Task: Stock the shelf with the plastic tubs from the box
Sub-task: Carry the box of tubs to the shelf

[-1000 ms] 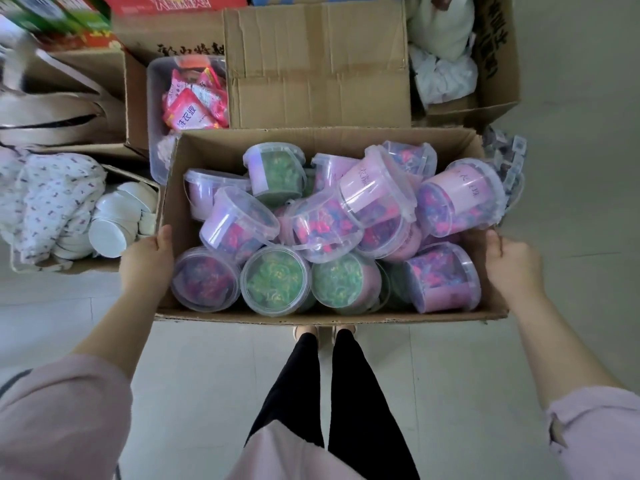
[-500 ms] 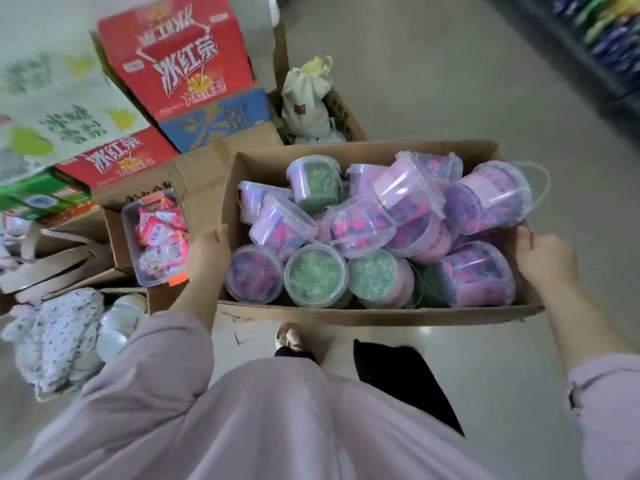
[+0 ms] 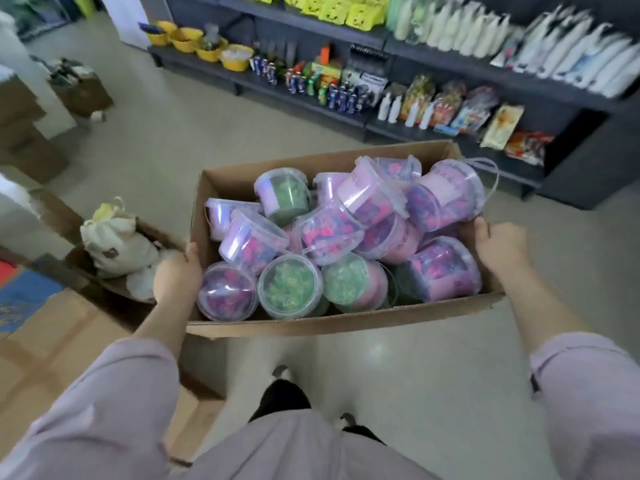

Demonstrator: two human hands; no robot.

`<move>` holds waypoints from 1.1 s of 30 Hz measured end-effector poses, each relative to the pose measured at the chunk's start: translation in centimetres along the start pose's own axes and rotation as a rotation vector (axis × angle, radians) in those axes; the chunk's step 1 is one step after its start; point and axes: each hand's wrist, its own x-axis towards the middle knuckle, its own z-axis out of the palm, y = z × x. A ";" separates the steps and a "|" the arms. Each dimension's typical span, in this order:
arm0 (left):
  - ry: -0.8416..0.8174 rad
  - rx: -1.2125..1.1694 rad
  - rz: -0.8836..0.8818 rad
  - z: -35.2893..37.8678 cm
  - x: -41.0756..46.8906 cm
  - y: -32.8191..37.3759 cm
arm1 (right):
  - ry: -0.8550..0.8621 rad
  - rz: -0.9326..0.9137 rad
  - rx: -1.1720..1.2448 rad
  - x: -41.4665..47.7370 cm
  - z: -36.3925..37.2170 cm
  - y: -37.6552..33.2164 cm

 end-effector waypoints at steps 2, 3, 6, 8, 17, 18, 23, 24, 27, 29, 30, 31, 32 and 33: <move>-0.066 0.012 0.097 2.2 1.5 5.2 | 0.031 0.090 0.004 1.6 -1.2 3.3; -0.094 0.014 0.144 3.4 2.3 7.8 | 0.047 0.131 0.008 2.2 -1.8 4.9; -0.192 0.006 0.262 7.5 4.6 16.1 | 0.084 0.283 0.000 3.5 -3.3 9.8; -0.260 0.007 0.361 10.5 5.6 22.0 | 0.105 0.405 -0.009 3.8 -4.3 13.0; -0.541 0.132 0.788 23.6 0.7 48.1 | 0.201 0.923 0.024 -0.1 -6.9 27.9; -0.563 0.144 0.825 25.2 -0.7 50.7 | 0.205 0.981 0.031 -0.5 -7.0 29.7; -0.664 0.215 0.987 33.6 -9.1 61.4 | 0.178 1.169 0.059 -1.2 -7.9 39.1; -0.678 0.233 1.009 35.2 -11.0 63.1 | 0.173 1.195 0.063 -1.3 -8.2 41.0; -0.720 0.264 1.060 39.5 -16.5 68.0 | 0.153 1.278 0.085 -1.8 -9.1 46.4; -0.738 0.283 1.094 41.8 -19.6 71.1 | 0.143 1.332 0.086 -2.0 -9.6 49.4; -0.746 0.291 1.117 42.9 -21.1 72.8 | 0.141 1.358 0.085 -2.1 -9.9 50.9; -0.754 0.300 1.148 43.9 -22.5 74.5 | 0.142 1.375 0.086 -2.0 -10.1 52.2; -0.762 0.313 1.188 45.3 -24.3 76.5 | 0.147 1.396 0.086 -1.9 -10.4 53.9; -0.771 0.329 1.223 46.8 -26.2 78.5 | 0.154 1.420 0.086 -1.8 -10.6 55.6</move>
